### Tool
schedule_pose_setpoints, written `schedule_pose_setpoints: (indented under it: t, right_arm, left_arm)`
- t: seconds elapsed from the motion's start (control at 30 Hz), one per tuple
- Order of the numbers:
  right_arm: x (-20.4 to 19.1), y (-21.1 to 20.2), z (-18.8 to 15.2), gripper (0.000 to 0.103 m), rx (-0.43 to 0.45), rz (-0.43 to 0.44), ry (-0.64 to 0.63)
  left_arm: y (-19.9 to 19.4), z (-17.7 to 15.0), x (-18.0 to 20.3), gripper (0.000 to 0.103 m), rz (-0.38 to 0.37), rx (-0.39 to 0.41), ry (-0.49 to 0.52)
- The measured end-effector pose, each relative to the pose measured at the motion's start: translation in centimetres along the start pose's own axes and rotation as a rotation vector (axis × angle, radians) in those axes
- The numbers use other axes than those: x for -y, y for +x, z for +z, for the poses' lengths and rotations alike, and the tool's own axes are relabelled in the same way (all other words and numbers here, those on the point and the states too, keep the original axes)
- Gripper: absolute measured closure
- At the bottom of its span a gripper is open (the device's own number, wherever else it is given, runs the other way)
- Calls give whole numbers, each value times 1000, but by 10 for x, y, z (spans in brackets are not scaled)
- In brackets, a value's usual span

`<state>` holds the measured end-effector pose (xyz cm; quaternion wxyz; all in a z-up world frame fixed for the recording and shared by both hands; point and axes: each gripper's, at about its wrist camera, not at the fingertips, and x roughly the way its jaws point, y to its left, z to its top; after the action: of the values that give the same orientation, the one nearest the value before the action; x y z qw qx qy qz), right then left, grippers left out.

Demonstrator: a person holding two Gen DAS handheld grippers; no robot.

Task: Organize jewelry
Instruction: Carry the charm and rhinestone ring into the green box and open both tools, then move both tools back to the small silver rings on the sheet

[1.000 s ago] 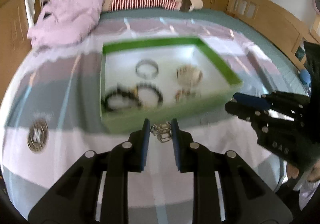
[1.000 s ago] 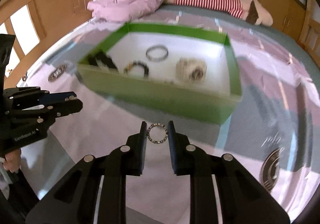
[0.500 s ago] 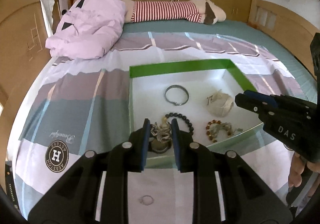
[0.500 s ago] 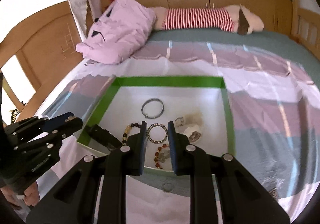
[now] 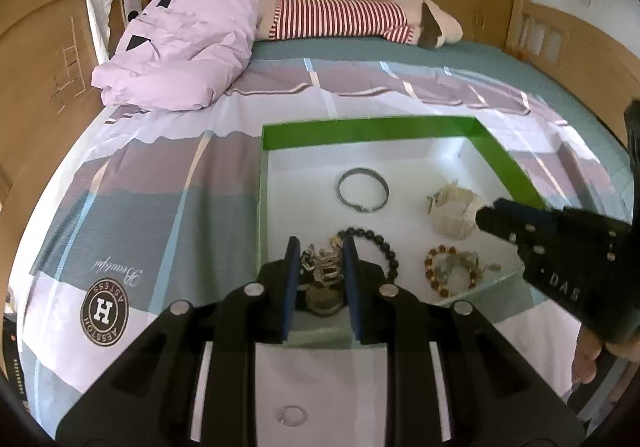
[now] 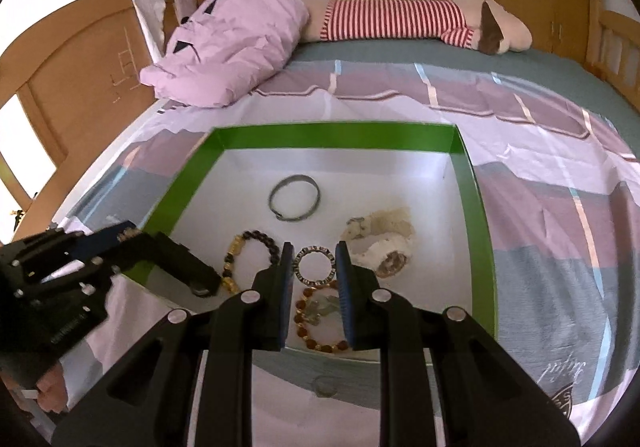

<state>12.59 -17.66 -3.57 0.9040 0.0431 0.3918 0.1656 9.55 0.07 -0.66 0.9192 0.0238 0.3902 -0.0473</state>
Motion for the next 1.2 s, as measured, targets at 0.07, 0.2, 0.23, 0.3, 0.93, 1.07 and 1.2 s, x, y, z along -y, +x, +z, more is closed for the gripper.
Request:
schedule_pose_setpoints:
  t: [0.07,0.2,0.23,0.3,0.93,1.07,1.2]
  right_arm:
    - [0,-1,1,82,6,-7,-7]
    - [5,-8,7,82,51,-20,1]
    - [11,-9,9,82,66,-10,31]
    - [18,-10,11,82,74,-6,57]
    - [23,-4,5,67,21,11,75]
    - [18,-15,2,66,8,77,62]
    - [-19,-22,-18,60,-111,178,-128]
  left_arm:
    - [3,6,2,82,-4,5,3]
    - [11,20,8,82,-44,-2,-9]
    - [14,21,10,82,-57,-8,-2]
    - [18,18,12,82,-51,-16,2]
    - [19,7,8,60,-81,-81,-43]
    - [-8,-4,-10,60,-66,-106,-42]
    - [-11,-26,-28,60,-37,-226,-49]
